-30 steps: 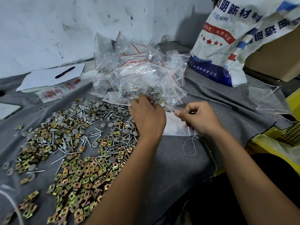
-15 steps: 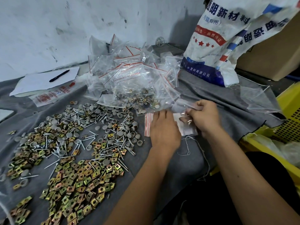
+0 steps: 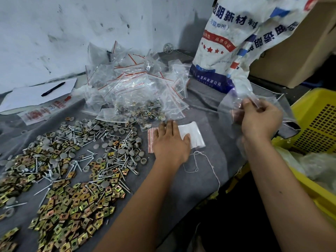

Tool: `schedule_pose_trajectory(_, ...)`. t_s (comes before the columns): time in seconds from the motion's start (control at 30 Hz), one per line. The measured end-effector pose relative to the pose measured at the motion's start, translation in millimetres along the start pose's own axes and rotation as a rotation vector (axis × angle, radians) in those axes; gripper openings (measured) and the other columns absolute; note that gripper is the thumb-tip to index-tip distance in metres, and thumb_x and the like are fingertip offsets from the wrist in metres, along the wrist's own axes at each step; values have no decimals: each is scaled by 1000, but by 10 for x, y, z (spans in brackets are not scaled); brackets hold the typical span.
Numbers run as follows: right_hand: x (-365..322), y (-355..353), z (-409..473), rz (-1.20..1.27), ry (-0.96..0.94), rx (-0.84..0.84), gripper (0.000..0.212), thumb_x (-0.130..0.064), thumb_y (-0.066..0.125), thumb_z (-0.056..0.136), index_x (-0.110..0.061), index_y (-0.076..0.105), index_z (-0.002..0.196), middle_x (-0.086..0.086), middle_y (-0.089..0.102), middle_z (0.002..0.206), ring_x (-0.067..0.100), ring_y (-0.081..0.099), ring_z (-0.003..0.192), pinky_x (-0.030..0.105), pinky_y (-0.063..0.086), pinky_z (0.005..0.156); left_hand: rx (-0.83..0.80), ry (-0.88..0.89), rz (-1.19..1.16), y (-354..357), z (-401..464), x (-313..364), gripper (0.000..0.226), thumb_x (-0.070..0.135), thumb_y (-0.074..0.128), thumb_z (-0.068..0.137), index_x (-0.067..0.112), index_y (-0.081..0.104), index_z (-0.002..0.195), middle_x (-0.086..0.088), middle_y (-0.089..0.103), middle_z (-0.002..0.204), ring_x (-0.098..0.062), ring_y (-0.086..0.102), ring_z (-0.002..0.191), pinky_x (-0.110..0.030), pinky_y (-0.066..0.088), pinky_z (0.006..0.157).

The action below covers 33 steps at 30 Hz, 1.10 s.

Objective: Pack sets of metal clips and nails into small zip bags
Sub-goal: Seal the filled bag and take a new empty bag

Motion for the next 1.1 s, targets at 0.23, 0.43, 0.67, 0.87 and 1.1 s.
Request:
schedule_pose_trajectory(0.23,-223,739,-717,119,48,-699,3,-13,77,87,-10,76,89,5,75,74,14,67,65,33,58,58,434,40,-733,-529,-209,-131,61,57,33,105,17,50,148,-6,53,152,-22,47,140,-42,38,115)
schedule_pose_trajectory(0.43,-285,1342,-1437,458,338,-927,17,-13,74,80,-3,71,93,9,73,78,15,68,63,29,59,56,259,-210,-1966,-713,-351,-736,54,26,71,95,4,53,141,-15,75,118,-29,74,105,-46,61,89)
schedule_pose_trajectory(0.67,-59,1965,-2084,12,265,-1236,20,-17,63,101,-9,75,88,9,76,82,20,64,64,30,50,58,583,-248,-1258,-1204,-1098,-2092,34,16,83,84,25,65,110,-7,73,111,-21,77,86,-34,63,66)
schedule_pose_trajectory(0.87,31,2397,-2756,-252,-169,-1388,14,-23,77,90,-26,79,77,-2,75,71,12,68,61,27,54,58,721,-372,-853,-1461,-1521,-2932,47,21,88,80,23,62,118,3,71,96,-8,72,76,-29,61,63)
schedule_pose_trajectory(1.1,61,2658,-3156,-278,-528,-1270,14,-37,86,78,-34,75,70,-15,72,65,3,66,58,17,53,55,1058,-537,-232,-1464,-1669,-2852,48,48,77,88,10,60,114,-5,57,115,-17,43,108,-23,31,93)
Point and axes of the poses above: each hand's wrist, its own z-axis towards the middle knuckle, its own y-axis out of the palm, x = y × z, the point moved 7 cm from there along z, towards the middle knuckle
